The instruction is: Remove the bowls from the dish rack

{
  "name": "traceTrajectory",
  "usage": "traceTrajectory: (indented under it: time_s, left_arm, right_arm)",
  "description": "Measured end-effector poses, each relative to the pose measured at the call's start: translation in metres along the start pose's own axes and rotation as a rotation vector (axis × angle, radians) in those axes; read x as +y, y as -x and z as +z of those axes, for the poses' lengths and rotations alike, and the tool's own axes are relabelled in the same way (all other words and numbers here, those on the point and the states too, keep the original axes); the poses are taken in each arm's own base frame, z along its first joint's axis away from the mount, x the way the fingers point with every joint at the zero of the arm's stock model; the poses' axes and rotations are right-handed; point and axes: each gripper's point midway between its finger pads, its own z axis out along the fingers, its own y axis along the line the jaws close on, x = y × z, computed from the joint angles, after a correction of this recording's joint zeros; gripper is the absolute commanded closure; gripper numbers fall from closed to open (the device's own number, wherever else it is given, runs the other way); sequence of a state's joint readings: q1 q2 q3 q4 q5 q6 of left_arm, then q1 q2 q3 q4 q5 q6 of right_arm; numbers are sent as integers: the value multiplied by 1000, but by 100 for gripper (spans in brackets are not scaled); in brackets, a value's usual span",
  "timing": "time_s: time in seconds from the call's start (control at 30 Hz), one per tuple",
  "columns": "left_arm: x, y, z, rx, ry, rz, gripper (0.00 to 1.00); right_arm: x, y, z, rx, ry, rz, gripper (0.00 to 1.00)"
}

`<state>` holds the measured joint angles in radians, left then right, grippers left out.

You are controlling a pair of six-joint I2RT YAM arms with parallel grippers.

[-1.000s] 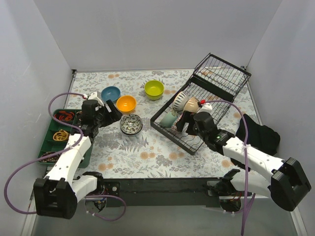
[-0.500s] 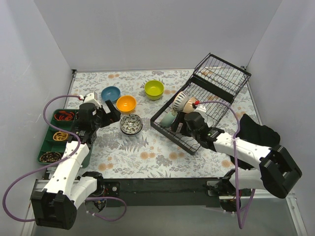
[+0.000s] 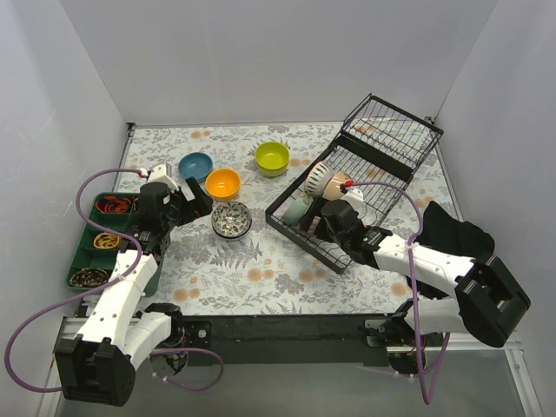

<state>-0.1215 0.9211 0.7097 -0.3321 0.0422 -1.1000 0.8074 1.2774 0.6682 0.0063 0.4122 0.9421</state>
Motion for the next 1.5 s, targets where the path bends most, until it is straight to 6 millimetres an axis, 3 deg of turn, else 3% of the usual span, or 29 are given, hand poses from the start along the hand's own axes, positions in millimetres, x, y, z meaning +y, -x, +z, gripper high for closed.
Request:
traceTrajectory:
  time_s: [0.23, 0.93, 1.13, 1.23, 1.27, 1.4, 1.5]
  left_arm:
    - [1, -2, 0, 3, 1, 0, 2]
    - [1, -5, 0, 14, -4, 0, 2]
    - [-1, -6, 0, 19, -14, 0, 2]
    - [-2, -6, 0, 21, -19, -1, 2]
    - [-2, -7, 0, 22, -21, -1, 2]
    - [-3, -8, 0, 27, -28, -1, 2]
    - [-4, -9, 0, 31, -33, -2, 2]
  right_arm:
    - [3, 8, -4, -34, 5, 31, 3]
    - [-4, 14, -1, -82, -43, 75, 21]
    - [-3, 14, -1, -82, -43, 75, 35]
    - [-3, 14, -1, -81, -44, 64, 46]
    - [-3, 14, -1, -81, -44, 61, 54]
    - [-4, 15, -4, -78, -44, 44, 66]
    - [-5, 16, -8, -78, -44, 37, 69]
